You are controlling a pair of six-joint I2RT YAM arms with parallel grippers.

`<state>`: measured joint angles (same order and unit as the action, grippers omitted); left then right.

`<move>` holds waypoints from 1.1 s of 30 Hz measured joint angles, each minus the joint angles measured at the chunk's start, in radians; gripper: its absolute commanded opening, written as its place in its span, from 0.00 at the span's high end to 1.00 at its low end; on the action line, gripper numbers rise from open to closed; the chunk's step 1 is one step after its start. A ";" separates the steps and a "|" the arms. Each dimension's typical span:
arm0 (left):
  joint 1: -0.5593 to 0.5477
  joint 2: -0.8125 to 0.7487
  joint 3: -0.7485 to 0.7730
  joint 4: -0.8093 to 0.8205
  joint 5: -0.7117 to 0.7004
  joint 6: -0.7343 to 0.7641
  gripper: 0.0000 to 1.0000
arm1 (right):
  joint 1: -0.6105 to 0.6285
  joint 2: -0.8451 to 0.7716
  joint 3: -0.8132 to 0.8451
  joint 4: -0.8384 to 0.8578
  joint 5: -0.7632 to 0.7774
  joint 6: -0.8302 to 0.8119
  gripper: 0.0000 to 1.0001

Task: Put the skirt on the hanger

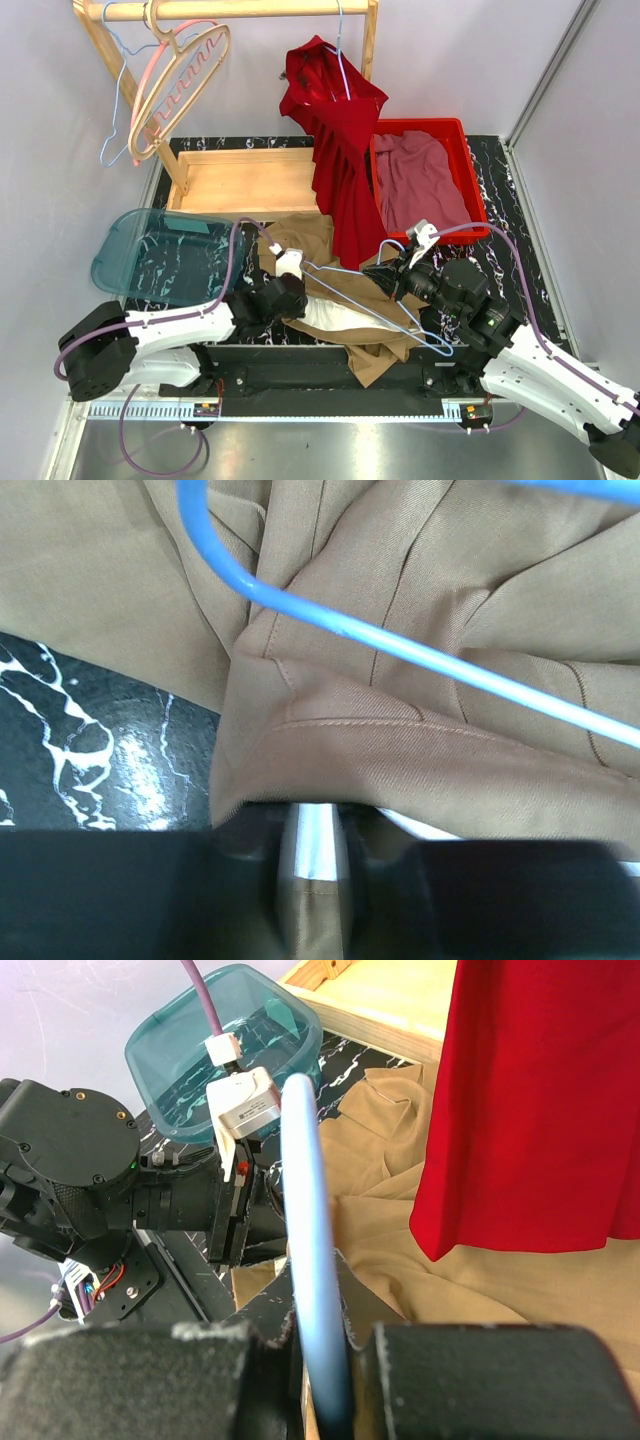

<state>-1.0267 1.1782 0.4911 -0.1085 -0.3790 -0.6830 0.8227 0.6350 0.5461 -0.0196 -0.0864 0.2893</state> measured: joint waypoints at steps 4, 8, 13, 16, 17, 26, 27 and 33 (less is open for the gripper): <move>0.000 0.013 0.000 0.018 0.000 -0.006 0.67 | 0.000 0.000 -0.002 0.000 0.000 0.004 1.00; 0.000 0.029 0.000 0.045 -0.004 -0.013 0.69 | 0.000 0.000 -0.003 0.000 0.000 0.005 1.00; 0.000 0.058 0.000 0.084 -0.026 -0.026 0.76 | 0.000 0.000 -0.003 0.000 0.000 0.006 1.00; 0.000 0.086 0.000 0.099 -0.045 -0.032 0.84 | 0.000 -0.003 -0.006 0.000 0.000 0.006 1.00; 0.000 0.096 0.000 0.104 -0.050 -0.034 0.88 | 0.000 -0.004 -0.006 0.000 0.000 0.006 1.00; -0.001 0.100 -0.001 0.095 -0.076 -0.049 0.93 | 0.000 -0.008 -0.009 0.000 0.000 0.007 1.00; -0.001 0.088 -0.001 0.088 -0.075 -0.048 0.93 | 0.000 -0.008 -0.010 0.000 0.001 0.007 1.00; -0.001 -0.023 -0.001 0.038 -0.067 -0.044 1.00 | 0.000 -0.008 -0.013 0.000 0.016 0.007 1.00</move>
<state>-1.0279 1.1549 0.4904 -0.0708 -0.4458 -0.7269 0.8227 0.6273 0.5335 -0.0196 -0.0700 0.2962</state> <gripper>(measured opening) 0.036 0.110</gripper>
